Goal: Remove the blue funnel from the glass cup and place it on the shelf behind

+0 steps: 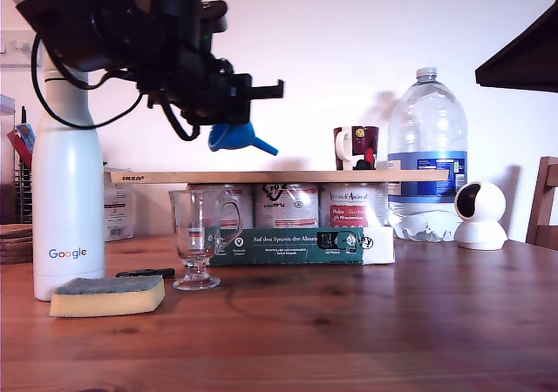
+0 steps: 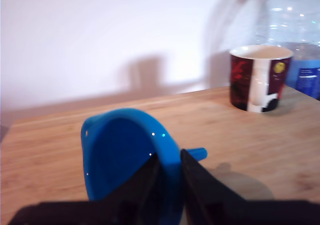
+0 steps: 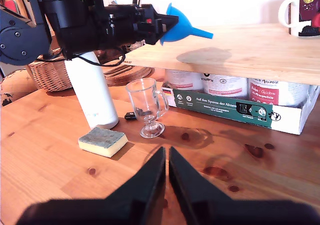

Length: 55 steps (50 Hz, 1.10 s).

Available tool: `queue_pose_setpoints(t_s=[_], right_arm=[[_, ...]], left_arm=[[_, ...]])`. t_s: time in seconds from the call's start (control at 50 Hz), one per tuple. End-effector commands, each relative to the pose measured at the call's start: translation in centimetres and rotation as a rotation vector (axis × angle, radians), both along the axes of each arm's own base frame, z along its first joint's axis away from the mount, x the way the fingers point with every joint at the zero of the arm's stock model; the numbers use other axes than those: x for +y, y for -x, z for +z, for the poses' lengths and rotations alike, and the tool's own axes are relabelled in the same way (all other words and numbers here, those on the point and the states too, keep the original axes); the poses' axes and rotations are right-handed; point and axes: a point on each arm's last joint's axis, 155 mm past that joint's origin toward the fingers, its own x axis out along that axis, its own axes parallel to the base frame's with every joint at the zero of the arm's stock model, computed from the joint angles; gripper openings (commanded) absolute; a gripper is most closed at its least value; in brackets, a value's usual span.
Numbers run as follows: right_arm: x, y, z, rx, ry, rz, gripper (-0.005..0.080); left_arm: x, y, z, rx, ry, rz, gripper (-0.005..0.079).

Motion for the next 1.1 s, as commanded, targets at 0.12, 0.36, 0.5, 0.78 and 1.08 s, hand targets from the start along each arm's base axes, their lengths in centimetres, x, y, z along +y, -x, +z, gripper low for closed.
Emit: queue_pose_setpoints(t_s=[0.12, 0.36, 0.5, 0.78, 1.08], right_arm=[[0.1, 0.0, 1.6, -0.033, -0.013, 0.004, -0.001], [0.1, 0.0, 1.6, -0.033, -0.013, 0.004, -0.001], [0.1, 0.0, 1.6, -0.034, -0.014, 0.004, -0.001], [0.2, 0.0, 1.6, -0.033, -0.014, 0.005, -0.001], [0.2, 0.0, 1.6, -0.033, -0.014, 0.006, -0.001]], left_arm=[[0.7, -0.8, -0.2, -0.002, 0.004, 0.005, -0.0024], [1.3, -1.1, -0.3, 0.002, 0.012, 0.012, -0.0024], [0.8, -1.6, -1.0, 0.012, 0.034, 0.006, -0.0024], [-0.4, -3.1, -0.9, 0.0, 0.03, 0.001, -0.0024], [-0.4, -3.5, -2.4, 0.06, -0.004, 0.003, -0.0024]])
